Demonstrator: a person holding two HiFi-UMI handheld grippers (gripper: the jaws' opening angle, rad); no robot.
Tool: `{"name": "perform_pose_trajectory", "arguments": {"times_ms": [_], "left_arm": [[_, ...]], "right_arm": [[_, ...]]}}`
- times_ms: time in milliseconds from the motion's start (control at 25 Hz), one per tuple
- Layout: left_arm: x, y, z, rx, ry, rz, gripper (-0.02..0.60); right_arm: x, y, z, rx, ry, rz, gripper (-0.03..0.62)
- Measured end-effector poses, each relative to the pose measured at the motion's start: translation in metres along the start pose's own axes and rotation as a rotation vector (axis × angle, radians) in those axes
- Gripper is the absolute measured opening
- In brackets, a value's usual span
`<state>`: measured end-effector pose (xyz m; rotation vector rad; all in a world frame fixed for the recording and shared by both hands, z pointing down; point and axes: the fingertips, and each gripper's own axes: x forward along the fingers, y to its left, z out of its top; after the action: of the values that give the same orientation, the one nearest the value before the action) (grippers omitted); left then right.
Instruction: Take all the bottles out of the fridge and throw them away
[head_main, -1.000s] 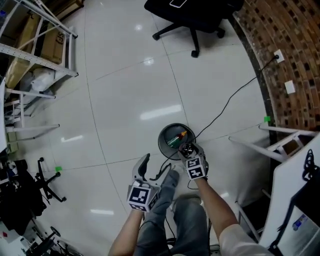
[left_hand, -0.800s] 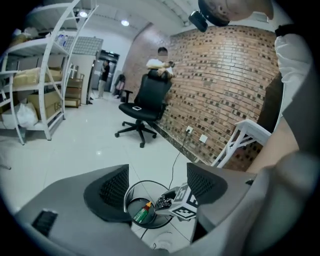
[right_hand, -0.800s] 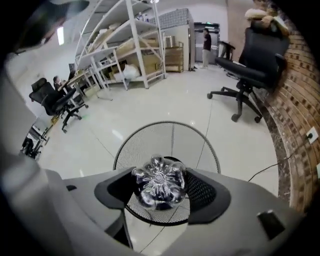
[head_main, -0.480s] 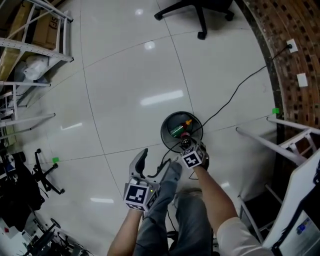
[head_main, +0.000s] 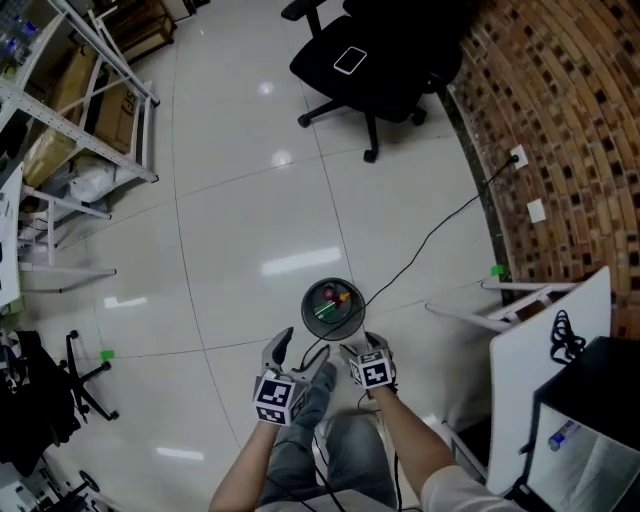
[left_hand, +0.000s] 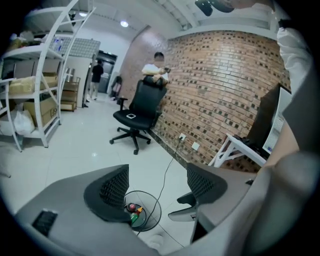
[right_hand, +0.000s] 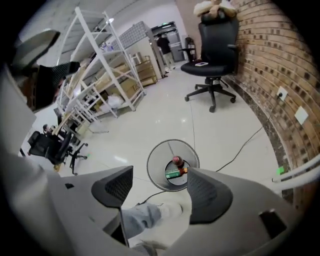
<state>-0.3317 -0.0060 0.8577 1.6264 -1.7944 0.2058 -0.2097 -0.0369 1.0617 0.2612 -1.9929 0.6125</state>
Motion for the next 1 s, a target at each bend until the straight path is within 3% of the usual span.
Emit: {"name": "perform_pose_trajectory", "arguments": {"times_ms": [160, 320, 440, 560, 800, 1000], "left_arm": [[-0.02, -0.049, 0.064, 0.073, -0.041, -0.1, 0.356], [-0.037, -0.104, 0.119, 0.149, -0.082, -0.203, 0.356], [-0.057, -0.152, 0.143, 0.16, -0.104, -0.27, 0.356], [-0.072, -0.203, 0.174, 0.227, -0.137, -0.381, 0.356], [-0.096, -0.346, 0.213, 0.431, -0.189, -0.693, 0.356], [-0.132, -0.463, 0.222, 0.502, -0.23, -0.909, 0.356]], "right_arm": [[-0.097, 0.0, 0.029, 0.038, -0.14, -0.033, 0.37], [-0.216, -0.013, 0.075, 0.136, -0.386, -0.11, 0.37], [-0.314, -0.021, 0.086, 0.222, -0.568, -0.176, 0.37], [-0.406, -0.027, 0.092, 0.294, -0.761, -0.269, 0.37], [-0.587, -0.033, 0.051, 0.367, -1.096, -0.535, 0.368], [-0.712, -0.021, -0.024, 0.39, -1.291, -0.807, 0.368]]}}
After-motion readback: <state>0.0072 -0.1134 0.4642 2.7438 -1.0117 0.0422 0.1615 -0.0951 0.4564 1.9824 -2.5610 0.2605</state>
